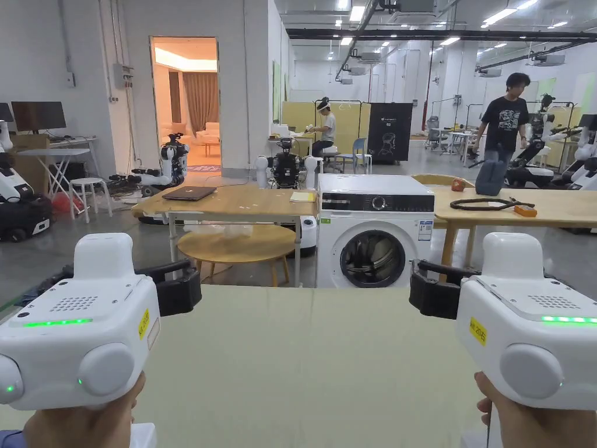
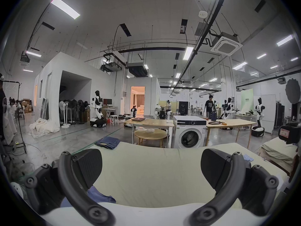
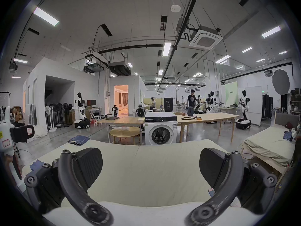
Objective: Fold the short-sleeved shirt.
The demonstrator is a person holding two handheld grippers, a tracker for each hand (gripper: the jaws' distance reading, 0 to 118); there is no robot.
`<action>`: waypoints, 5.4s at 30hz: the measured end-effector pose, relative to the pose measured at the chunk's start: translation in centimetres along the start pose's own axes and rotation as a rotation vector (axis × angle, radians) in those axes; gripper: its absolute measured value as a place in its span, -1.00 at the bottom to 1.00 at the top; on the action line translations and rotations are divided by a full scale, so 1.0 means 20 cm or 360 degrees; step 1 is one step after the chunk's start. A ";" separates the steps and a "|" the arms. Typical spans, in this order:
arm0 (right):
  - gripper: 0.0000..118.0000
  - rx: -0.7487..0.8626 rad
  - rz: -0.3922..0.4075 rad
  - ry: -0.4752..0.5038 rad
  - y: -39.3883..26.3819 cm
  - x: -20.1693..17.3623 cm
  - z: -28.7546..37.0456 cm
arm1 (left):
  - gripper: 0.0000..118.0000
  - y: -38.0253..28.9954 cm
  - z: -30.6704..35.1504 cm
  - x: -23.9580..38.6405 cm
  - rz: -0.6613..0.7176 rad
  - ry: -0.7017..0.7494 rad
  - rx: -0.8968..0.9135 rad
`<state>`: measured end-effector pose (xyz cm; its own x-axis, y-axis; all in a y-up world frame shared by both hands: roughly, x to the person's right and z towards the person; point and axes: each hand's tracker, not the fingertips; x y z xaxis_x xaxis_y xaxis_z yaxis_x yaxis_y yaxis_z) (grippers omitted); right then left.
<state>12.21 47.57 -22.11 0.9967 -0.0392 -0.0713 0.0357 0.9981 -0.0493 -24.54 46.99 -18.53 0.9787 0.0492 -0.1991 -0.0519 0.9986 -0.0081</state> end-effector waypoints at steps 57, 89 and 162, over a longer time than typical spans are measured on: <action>-1.00 -0.0249 0.0161 0.1460 -0.31 -2.11 -0.02 | -1.00 -0.06 0.39 -1.77 0.0419 0.0575 -0.0960; -1.00 -0.0647 0.0328 0.1365 -0.82 -2.19 -0.41 | -1.00 -1.35 -0.78 -2.11 0.0597 0.0436 -0.2004; -1.00 -0.0227 -0.0007 0.0242 -0.27 -0.05 0.08 | -1.00 -0.29 0.00 -0.48 0.0063 -0.0287 -0.0686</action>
<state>11.15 42.26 -20.18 0.9736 -0.0612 -0.2201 0.0187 0.9816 -0.1900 -33.62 40.81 -16.52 0.9913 0.1275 -0.0342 -0.1300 0.8993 -0.4176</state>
